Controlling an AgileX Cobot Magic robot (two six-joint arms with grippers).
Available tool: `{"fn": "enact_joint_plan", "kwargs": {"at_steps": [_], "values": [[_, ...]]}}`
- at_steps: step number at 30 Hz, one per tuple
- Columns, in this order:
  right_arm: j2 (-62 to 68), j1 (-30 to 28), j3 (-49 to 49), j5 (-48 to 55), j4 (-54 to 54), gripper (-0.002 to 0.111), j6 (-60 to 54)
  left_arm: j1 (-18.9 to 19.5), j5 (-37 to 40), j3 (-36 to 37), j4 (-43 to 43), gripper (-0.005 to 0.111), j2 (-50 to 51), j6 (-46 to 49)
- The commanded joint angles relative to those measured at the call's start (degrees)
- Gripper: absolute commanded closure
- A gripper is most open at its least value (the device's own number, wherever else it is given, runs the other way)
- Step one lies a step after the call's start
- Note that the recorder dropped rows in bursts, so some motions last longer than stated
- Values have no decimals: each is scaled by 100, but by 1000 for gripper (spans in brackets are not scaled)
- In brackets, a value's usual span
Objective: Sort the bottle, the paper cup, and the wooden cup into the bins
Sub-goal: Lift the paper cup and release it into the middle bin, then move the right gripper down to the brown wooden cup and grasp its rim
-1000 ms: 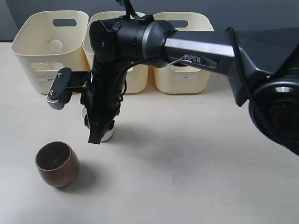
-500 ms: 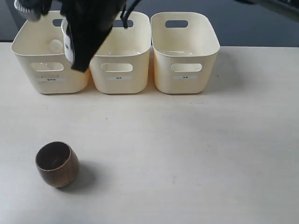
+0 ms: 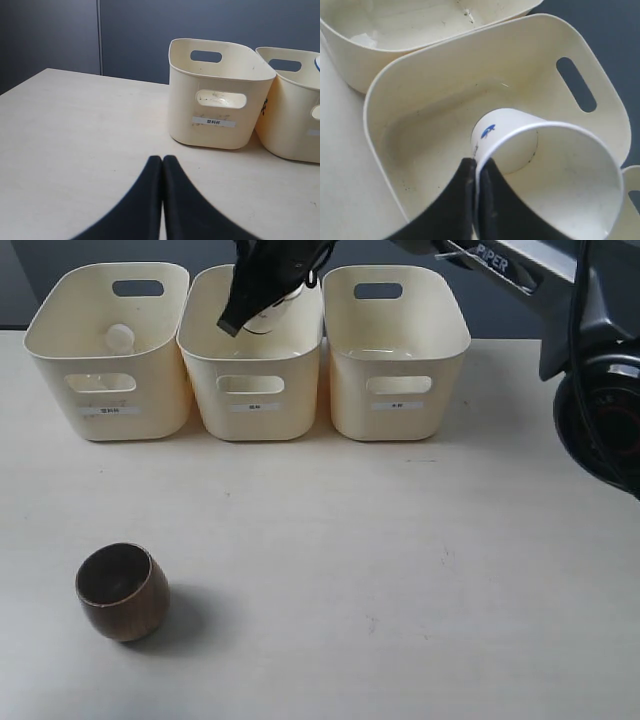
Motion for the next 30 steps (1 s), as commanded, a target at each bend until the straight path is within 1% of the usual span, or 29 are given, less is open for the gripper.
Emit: {"fn": "enact_joint_plan", "kwargs": {"at_steps": [1, 11, 13, 15, 16, 19, 27, 30], "values": [[56, -26, -45, 103, 14, 109, 45, -22, -36, 11, 6, 107, -29, -8], [292, -26, -45, 682, 14, 108, 45, -22, -36, 11, 6, 107, -29, -8], [292, -26, -45, 754, 14, 102, 45, -22, -36, 11, 6, 107, -29, -8], [292, -26, -45, 834, 14, 92, 45, -22, -36, 11, 6, 107, -29, -8], [292, -26, -45, 875, 14, 85, 45, -22, -36, 11, 6, 107, -29, -8], [292, -26, -45, 885, 14, 75, 58, -22, -36, 11, 6, 107, -29, -8], [-8, -16, -139, 879, 44, 74, 183, -22, -36, 11, 6, 107, -29, -8], [-288, 55, -307, 911, 362, 74, 57, -22, -36, 11, 6, 107, -29, -8]]}}
